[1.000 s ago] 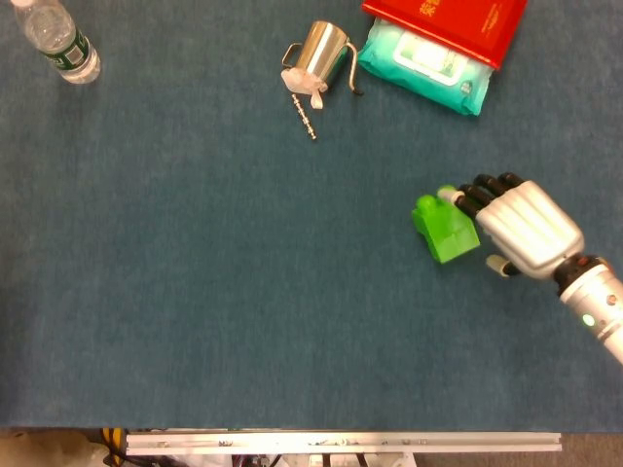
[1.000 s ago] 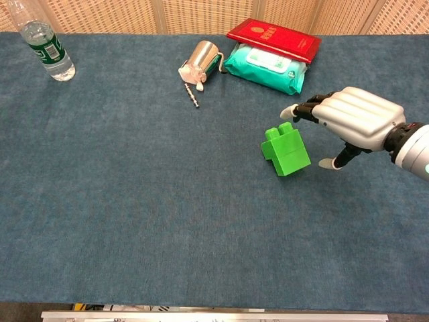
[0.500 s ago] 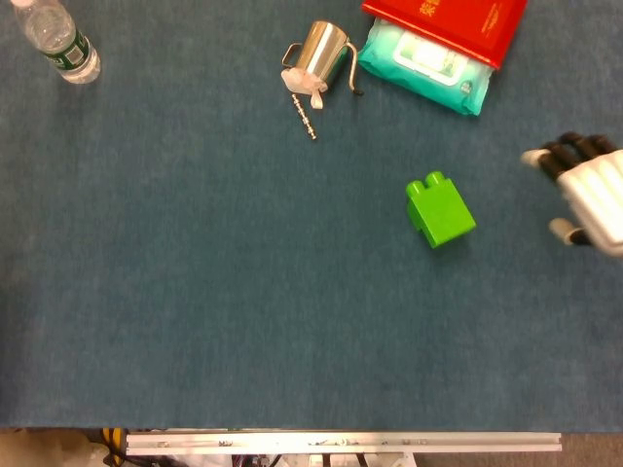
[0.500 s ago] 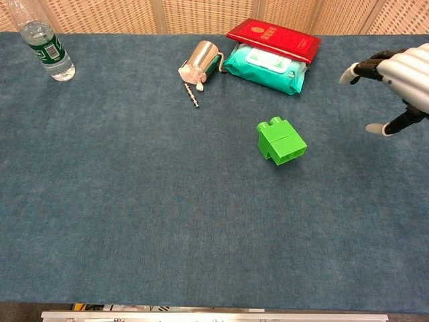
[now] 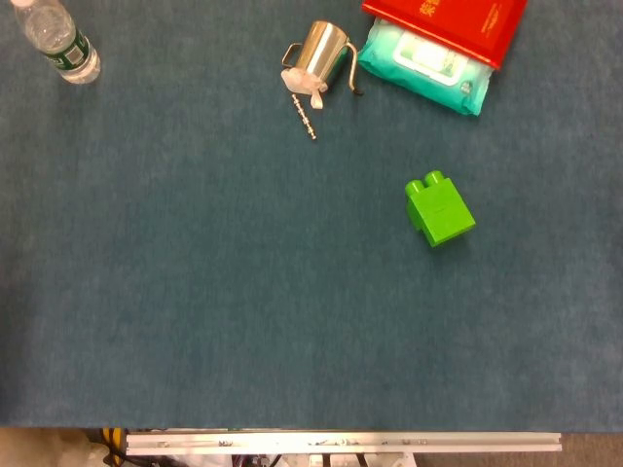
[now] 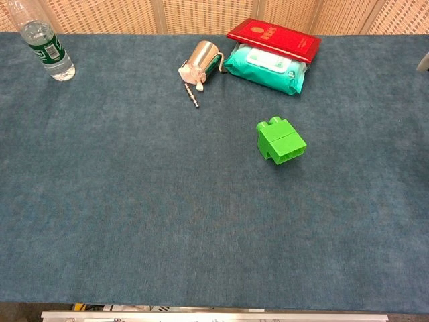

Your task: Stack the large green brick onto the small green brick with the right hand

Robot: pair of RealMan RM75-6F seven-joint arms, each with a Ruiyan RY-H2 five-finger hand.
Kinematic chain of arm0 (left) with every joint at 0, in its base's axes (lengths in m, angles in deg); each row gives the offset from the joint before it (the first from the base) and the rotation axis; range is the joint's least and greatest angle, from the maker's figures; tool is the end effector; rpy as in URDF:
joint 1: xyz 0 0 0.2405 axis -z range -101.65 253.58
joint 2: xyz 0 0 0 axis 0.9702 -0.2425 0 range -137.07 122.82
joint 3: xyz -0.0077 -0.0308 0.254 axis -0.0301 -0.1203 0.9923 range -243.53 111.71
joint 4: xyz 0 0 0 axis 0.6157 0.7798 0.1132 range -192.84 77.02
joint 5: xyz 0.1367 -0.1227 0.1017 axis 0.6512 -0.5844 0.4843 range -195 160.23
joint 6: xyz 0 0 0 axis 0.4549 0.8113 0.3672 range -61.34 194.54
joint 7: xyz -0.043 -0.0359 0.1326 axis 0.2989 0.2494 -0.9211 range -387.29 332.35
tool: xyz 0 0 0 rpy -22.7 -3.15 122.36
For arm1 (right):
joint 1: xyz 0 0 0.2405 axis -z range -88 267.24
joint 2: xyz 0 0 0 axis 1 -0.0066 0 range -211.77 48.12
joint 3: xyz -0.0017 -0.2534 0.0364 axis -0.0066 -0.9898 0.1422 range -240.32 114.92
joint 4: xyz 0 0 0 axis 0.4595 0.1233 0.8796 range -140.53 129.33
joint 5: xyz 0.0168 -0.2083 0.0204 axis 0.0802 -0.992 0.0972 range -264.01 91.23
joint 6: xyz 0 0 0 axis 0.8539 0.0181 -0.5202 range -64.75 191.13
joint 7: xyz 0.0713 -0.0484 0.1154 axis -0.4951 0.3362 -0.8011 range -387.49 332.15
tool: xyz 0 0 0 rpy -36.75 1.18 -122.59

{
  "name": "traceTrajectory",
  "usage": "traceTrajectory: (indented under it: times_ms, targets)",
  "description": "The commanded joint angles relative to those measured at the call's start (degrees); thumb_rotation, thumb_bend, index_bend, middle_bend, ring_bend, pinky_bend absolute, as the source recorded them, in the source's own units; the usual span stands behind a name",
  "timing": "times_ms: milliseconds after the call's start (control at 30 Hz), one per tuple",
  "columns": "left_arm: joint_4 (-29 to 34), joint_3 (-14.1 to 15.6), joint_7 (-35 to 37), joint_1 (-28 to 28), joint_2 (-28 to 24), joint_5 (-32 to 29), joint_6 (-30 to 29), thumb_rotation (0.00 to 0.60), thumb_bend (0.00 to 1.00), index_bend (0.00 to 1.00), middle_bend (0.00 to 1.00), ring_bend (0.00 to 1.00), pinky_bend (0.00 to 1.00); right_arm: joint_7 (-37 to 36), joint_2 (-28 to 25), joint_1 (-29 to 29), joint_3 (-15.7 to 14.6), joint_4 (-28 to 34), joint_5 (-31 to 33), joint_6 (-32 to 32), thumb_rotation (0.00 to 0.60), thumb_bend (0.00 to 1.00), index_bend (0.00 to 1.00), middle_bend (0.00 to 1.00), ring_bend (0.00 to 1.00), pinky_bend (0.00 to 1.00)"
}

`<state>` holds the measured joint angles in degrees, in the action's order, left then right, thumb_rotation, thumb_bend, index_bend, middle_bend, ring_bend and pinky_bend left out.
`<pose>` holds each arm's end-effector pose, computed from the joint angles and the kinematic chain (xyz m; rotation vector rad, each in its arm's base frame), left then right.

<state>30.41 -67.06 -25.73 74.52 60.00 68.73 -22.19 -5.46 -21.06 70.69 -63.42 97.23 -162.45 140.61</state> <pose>-0.3358 0.1394 0.1530 -1.2978 -0.9490 -0.8545 -0.2640 -0.2315 0.1421 1.6081 -0.7472 0.6809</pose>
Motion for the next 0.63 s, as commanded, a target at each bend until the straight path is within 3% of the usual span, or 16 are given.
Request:
traceTrajectory:
  times_ms: [33,367,633]
  targets:
    - [0.1,0.0,0.0,0.1,0.0,0.1,-0.1,0.600,0.28,0.17,0.18,0.18,0.12,-1.5,-0.5,1.8,-0.4,-0.5,0.0,1.2,0.600,0.17,0.36,0.38,0.24,0.30]
    - [1.4,0.4,-1.1,0.2,-0.3,1.9,-1.1,0.600,0.28,0.17,0.18,0.18,0.12,-3.1,-0.6,6.0,-1.8,-0.4,-6.7,6.0,0.600,0.17,0.38,0.39,0.24,0.30]
    - [1.9,0.5,-1.6,0.5,-0.5,2.0,-0.8,0.600,0.28,0.17,0.18,0.18,0.12,-3.1,-0.7,8.0,-1.5,0.1,-8.5,7.5,0.600,0.17,0.38,0.39,0.24,0.30]
